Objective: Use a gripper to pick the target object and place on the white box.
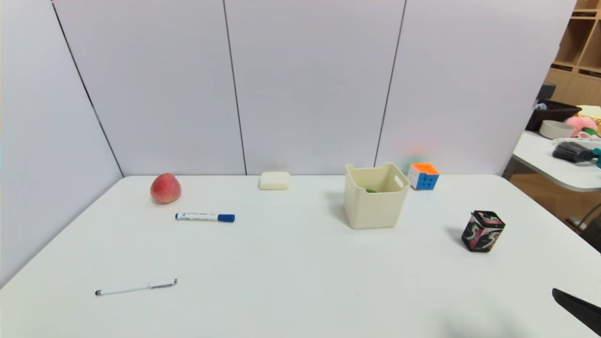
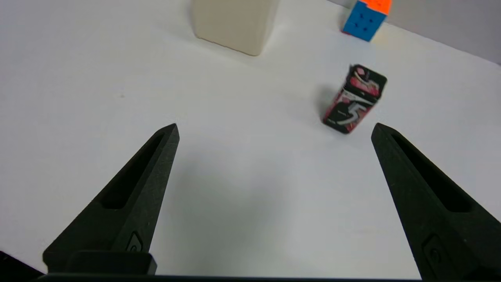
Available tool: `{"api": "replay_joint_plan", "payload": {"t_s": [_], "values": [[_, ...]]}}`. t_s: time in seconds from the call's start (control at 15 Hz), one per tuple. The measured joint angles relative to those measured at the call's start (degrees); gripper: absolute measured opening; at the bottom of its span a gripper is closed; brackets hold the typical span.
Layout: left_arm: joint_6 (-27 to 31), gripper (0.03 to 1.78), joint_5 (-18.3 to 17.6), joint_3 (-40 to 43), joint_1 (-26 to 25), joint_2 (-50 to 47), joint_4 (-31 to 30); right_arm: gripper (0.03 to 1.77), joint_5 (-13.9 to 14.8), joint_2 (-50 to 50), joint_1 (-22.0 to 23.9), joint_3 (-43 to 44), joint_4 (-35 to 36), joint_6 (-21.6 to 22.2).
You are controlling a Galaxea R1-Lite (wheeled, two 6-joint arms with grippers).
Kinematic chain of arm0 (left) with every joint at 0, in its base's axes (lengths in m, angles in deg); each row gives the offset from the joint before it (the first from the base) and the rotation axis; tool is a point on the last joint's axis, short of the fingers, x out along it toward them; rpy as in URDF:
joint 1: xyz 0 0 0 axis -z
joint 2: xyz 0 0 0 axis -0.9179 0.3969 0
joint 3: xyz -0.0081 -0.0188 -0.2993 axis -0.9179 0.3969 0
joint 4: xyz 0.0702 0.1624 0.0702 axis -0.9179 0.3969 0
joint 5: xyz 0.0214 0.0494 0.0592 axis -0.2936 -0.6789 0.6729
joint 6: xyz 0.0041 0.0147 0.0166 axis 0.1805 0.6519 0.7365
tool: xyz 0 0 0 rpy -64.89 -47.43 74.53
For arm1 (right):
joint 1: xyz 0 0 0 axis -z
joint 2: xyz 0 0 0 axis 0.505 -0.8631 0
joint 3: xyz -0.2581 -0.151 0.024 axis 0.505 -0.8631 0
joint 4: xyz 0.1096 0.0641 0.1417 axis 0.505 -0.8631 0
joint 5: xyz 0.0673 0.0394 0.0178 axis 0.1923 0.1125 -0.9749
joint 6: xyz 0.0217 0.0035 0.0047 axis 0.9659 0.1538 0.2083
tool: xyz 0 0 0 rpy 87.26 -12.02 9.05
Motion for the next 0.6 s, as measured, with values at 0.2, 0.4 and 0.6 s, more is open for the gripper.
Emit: {"api": "replay_joint_plan", "payload": {"t_s": [0.2, 0.4, 0.6], "values": [[0.02, 1.69, 0.00, 0.00, 0.00, 0.00, 0.00, 1.69, 10.84, 9.56, -1.68, -8.03, 3.84, 5.00], [0.00, 1.69, 0.00, 0.00, 0.00, 0.00, 0.00, 1.69, 19.16, 16.85, -5.86, -14.99, 8.18, 9.07], [0.00, 1.69, 0.00, 0.00, 0.02, 0.00, 0.00, 1.69, 24.42, 23.30, -9.26, -21.00, 11.48, 10.01]]}}
